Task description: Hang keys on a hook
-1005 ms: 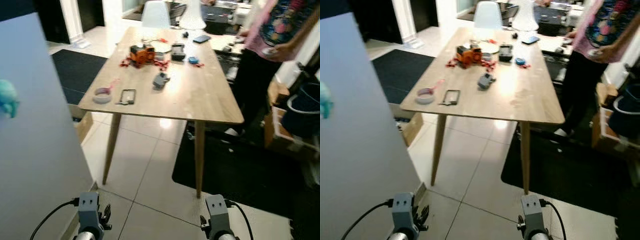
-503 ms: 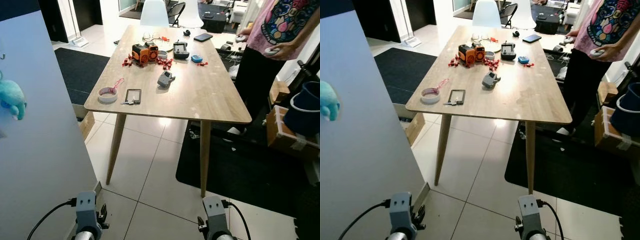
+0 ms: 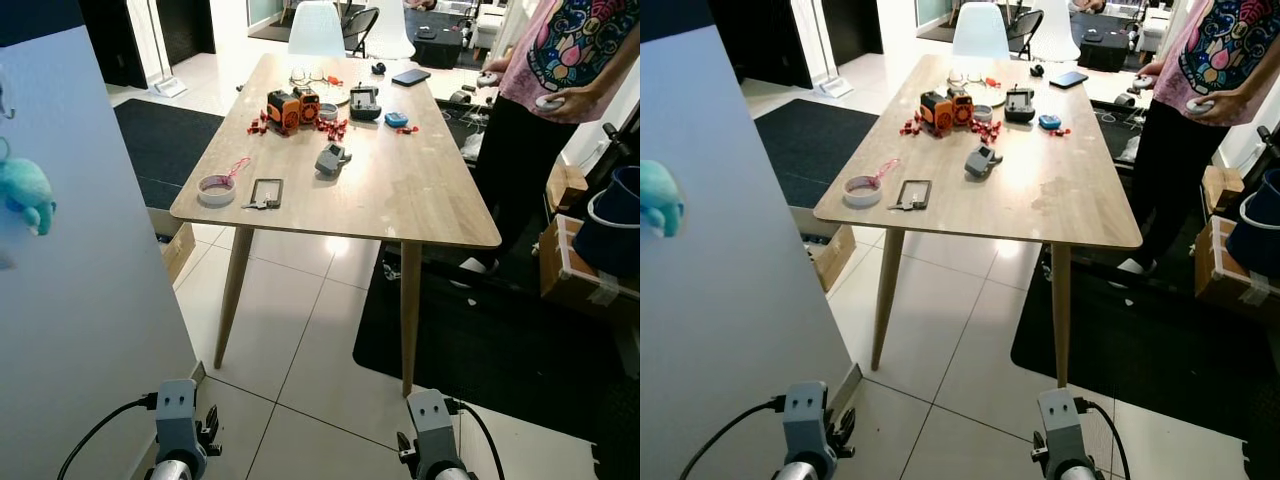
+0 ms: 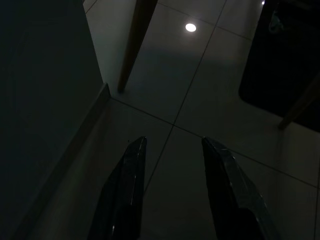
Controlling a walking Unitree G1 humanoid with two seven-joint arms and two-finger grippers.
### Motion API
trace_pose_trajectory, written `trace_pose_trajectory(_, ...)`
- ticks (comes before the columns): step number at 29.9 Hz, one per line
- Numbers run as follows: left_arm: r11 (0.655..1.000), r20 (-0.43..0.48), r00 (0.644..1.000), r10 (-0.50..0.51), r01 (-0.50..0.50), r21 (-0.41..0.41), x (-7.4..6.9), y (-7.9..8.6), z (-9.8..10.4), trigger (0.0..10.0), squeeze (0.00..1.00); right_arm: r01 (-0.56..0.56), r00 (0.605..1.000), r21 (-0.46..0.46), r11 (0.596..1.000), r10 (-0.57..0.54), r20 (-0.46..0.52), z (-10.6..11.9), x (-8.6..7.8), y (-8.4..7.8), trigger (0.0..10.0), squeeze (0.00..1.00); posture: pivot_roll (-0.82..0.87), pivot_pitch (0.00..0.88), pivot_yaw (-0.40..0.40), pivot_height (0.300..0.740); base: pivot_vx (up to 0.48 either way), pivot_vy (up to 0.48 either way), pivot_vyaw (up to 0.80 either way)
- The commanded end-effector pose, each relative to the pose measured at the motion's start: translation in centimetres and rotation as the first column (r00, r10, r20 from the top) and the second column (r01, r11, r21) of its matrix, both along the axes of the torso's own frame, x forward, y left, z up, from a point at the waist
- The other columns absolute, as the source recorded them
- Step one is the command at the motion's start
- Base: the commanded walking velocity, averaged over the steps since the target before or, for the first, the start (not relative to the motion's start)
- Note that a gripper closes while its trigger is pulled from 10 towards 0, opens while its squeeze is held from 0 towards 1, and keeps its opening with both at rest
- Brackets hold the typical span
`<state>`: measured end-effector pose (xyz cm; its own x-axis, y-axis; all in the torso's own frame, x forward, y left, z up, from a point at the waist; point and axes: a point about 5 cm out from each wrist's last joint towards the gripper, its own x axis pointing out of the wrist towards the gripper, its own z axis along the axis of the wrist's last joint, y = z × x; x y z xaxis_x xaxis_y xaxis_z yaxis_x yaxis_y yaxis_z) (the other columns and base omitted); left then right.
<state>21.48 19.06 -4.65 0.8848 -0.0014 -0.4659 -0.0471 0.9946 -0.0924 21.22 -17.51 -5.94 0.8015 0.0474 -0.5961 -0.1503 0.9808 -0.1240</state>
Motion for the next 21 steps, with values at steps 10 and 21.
trace_pose_trajectory(10, 0.999, -0.001, 1.0, -0.008, 0.008, -0.034, -0.37, -0.41, -0.2, 10.0, 0.0, -0.003, 1.0, -0.004, 1.0, 0.003, -0.007, -0.19, -0.37, -0.09, 10.0, 0.0, 0.02, 0.071, -0.023, 0.74, 0.186, 0.0, 0.0)
trace_pose_trajectory(21, 0.999, 0.005, 1.0, -0.006, 0.006, -0.04, -0.3, -0.41, -0.13, 10.0, 0.0, -0.006, 1.0, -0.005, 1.0, 0.006, -0.006, -0.15, -0.29, -0.07, 10.0, 0.0, 0.02, 0.071, -0.024, 0.74, 0.286, 0.0, 0.0)
